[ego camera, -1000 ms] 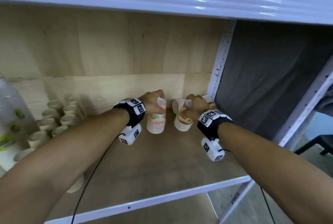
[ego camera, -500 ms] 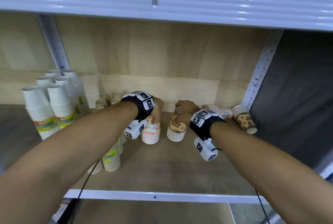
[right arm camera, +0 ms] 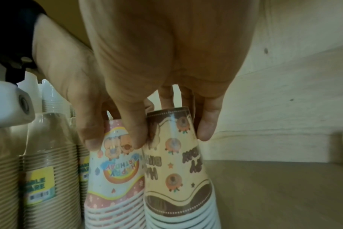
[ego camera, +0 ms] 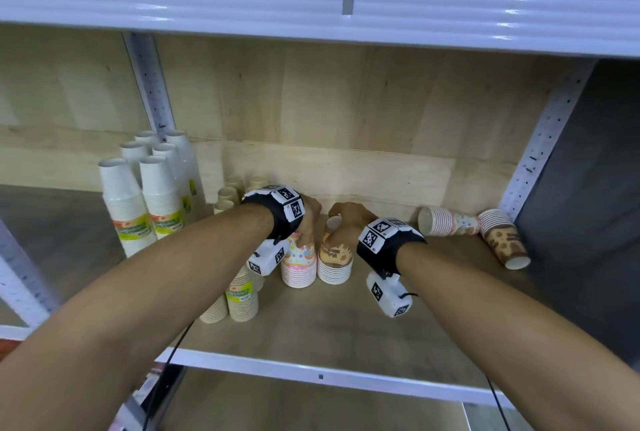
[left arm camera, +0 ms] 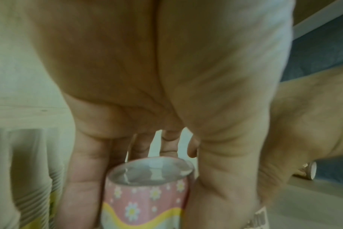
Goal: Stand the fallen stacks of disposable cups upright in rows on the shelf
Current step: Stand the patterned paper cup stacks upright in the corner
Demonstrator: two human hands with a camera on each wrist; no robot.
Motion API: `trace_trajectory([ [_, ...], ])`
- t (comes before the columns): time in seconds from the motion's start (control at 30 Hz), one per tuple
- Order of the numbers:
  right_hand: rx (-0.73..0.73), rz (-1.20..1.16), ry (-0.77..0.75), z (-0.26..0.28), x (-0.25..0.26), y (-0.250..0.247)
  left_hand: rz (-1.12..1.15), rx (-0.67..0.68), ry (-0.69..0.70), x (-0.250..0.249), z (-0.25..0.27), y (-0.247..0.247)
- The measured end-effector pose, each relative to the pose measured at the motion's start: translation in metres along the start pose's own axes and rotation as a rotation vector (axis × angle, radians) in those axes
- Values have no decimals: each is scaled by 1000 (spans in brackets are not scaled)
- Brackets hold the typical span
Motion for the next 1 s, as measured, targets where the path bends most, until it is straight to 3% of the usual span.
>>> trace_trajectory([
  [0.17, 71, -43, 0, -2, -4, -1, -39, -2, -3, -3, 9, -1],
  [0.27, 95, -25, 26, -3, -9, -5, -21, 66, 17, -6, 7, -1],
  [0.47, 151, -52, 88, 8, -45, -24, 53, -48, 102, -3, 24, -43],
  [0.57, 86, 19, 168, 15, -77, -42, 166, -142, 142, -12, 26, -68],
  [0.7, 33, 84, 276, 28, -129, -64, 144, -298, 235, -47, 22, -104],
  [1.0, -227, -16, 522, 74, -245, -102, 171, -369, 460, -165, -23, -137],
])
Point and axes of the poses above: each hand's wrist, its own z-axis away from the middle knuckle, its own y-axis out of the palm, x = y × z, the point moved 7 cm from there along -z, towards the middle knuckle, and after that the axes turned 14 degrees about x, right-handed, at the moved point
